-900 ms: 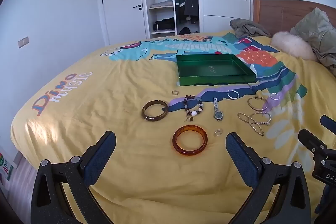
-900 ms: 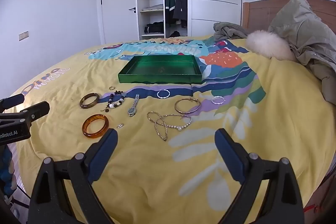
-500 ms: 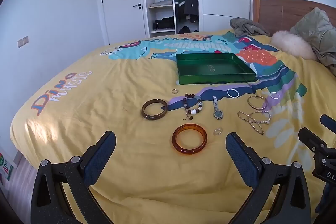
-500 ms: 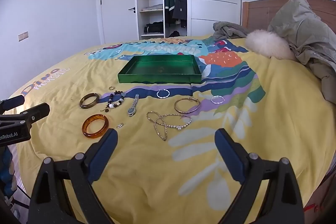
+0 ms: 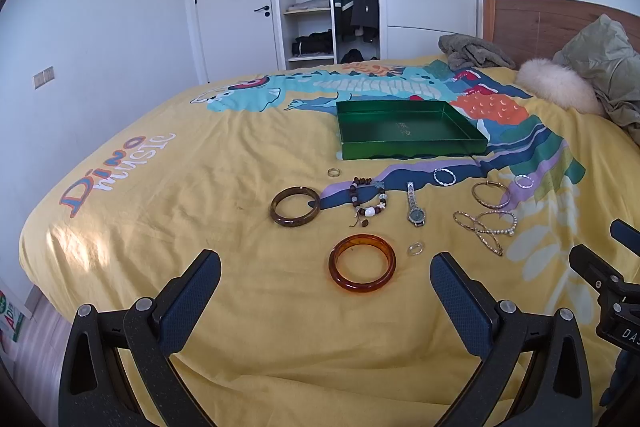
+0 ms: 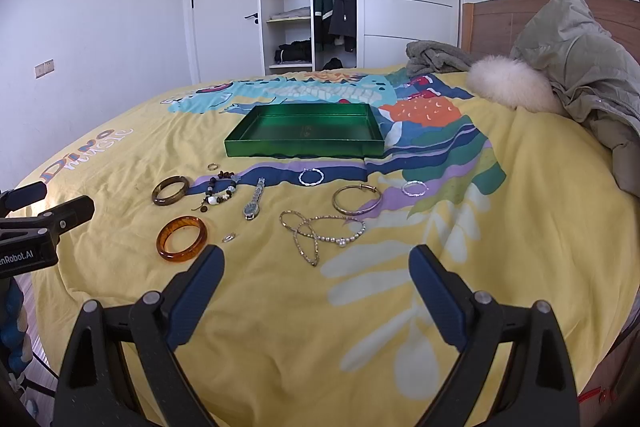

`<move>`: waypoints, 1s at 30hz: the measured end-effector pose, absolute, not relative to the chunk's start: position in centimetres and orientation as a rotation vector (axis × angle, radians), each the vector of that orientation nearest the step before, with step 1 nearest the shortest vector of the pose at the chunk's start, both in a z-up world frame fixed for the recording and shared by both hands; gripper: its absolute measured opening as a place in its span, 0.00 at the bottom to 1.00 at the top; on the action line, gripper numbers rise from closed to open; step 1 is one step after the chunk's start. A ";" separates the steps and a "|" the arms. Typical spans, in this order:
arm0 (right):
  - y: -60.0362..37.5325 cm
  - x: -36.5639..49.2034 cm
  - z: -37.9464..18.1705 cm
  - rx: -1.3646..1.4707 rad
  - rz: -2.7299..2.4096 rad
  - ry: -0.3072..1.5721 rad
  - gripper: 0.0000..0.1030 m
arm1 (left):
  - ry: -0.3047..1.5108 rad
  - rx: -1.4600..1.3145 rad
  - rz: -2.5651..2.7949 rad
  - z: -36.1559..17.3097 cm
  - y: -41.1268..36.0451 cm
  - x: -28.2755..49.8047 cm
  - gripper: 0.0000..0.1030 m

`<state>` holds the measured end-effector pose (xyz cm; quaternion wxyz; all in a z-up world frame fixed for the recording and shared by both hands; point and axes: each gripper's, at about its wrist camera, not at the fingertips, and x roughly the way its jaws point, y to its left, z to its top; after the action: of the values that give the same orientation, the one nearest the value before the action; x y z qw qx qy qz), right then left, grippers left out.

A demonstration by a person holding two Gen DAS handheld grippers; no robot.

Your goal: Organize jewelry

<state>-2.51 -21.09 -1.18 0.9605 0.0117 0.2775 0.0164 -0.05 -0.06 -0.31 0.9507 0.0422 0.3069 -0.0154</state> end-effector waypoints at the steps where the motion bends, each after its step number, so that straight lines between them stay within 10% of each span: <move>1: -21.1 -2.5 -1.2 0.025 0.033 0.563 0.91 | 0.624 0.086 -0.031 -0.3 -0.1 -0.1 1.00; 30: -21.7 -2.3 -1.9 0.042 0.055 0.572 0.91 | 0.638 0.070 -0.052 -0.8 -0.3 0.4 1.00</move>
<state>-2.28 -21.74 -1.91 0.9588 0.0205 0.2820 0.0269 0.44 -0.34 -0.78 0.9487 0.0345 0.3134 -0.0253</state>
